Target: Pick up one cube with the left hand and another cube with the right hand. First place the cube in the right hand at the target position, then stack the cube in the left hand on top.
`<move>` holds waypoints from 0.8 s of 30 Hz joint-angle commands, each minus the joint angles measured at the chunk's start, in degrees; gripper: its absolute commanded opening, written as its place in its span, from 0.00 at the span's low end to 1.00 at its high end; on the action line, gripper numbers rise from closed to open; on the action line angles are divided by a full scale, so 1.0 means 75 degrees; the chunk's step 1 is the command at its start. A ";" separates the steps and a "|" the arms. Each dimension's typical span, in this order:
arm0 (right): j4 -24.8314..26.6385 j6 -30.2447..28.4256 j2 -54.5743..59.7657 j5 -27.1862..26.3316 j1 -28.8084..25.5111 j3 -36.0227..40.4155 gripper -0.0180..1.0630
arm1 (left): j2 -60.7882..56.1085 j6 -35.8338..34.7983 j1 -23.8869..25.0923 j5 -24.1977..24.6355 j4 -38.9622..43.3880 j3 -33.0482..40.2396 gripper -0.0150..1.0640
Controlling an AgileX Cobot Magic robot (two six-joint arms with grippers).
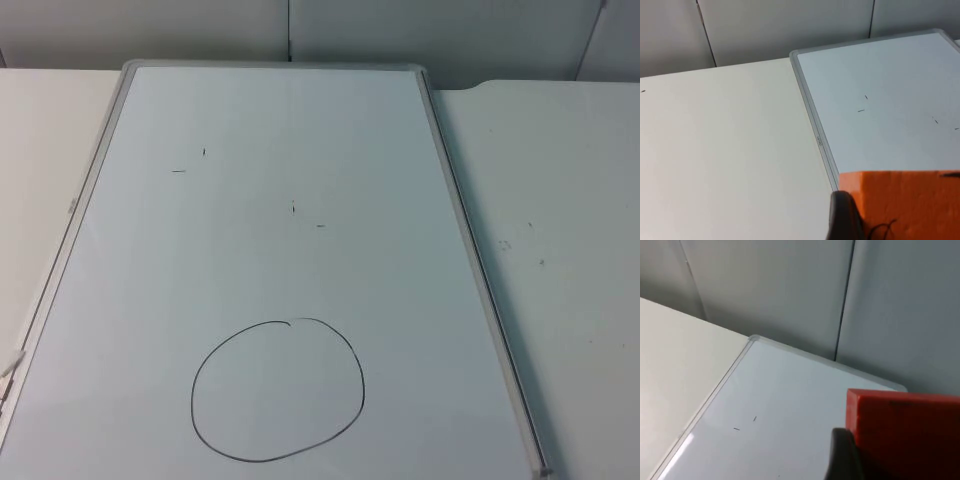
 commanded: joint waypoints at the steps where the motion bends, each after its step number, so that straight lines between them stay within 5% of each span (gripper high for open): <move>1: 0.0357 -0.0511 -0.0569 0.0155 0.0036 0.0178 0.01 | -0.0058 -0.0002 -0.0063 -0.0083 0.0013 0.0064 0.01; 6: 0.0407 -0.0665 -0.1701 0.0032 0.0386 0.1380 0.01 | -0.0088 -0.0002 -0.0063 -0.0083 0.0013 0.0116 0.01; 15: 0.0578 -0.0186 -0.4402 -0.1050 0.0992 0.5820 0.01 | -0.0151 -0.0002 -0.0063 -0.0128 0.0067 0.0116 0.01; 24: 0.1109 -0.0186 -0.5809 -0.1784 0.0993 0.8656 0.01 | -0.0151 -0.0002 -0.0063 -0.0152 0.0116 0.0116 0.01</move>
